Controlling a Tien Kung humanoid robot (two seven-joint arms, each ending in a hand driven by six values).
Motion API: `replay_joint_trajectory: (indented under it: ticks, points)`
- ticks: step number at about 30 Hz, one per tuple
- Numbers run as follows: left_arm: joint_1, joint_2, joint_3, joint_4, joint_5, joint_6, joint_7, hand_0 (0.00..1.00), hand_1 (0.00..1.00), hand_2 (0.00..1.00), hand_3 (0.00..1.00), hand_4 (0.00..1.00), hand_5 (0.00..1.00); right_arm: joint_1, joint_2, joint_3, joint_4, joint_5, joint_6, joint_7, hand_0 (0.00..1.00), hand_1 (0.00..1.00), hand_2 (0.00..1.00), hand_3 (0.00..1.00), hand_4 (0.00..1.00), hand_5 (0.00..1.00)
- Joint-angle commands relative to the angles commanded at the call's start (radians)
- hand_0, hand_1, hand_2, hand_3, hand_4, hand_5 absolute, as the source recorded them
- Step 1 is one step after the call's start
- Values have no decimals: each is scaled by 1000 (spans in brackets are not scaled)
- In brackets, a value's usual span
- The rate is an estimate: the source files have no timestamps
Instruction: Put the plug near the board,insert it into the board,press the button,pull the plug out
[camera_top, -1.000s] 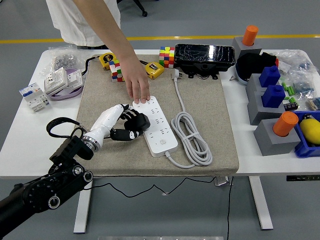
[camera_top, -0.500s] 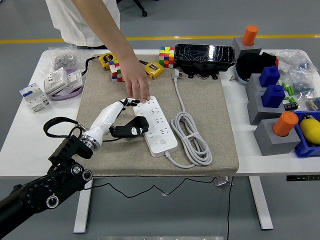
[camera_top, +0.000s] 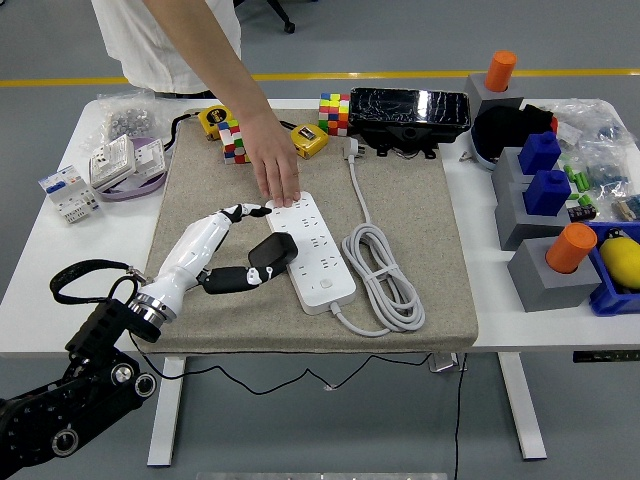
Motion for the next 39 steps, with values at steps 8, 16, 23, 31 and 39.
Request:
replay_joint_trajectory:
  ticks: [8, 16, 23, 31, 39]
  points:
    - [-9, -1, 29, 6, 4, -13, 4, 782, 823, 793, 771, 880, 421, 6, -6, -4, 5, 1, -5, 8, 577, 644, 653, 556, 903, 432]
    - [-37, -8, 56, 16, 4, -29, 18, 782, 817, 784, 757, 866, 418, 7, -9, -13, 2, 5, -4, 7, 577, 639, 651, 556, 902, 431]
    - [-61, -21, 81, 30, -2, -41, 28, 777, 820, 779, 749, 864, 418, 9, -10, -21, 5, 6, -4, 8, 577, 639, 650, 554, 902, 430]
    - [-92, -45, 88, 47, -6, -44, 32, 781, 819, 776, 741, 860, 415, 10, -16, -23, 5, 7, -4, 8, 577, 638, 650, 555, 902, 431]
    - [-117, -79, 86, 80, -8, -51, 47, 780, 816, 775, 736, 857, 414, 7, -13, -22, 5, 7, -2, 6, 577, 639, 649, 554, 900, 428]
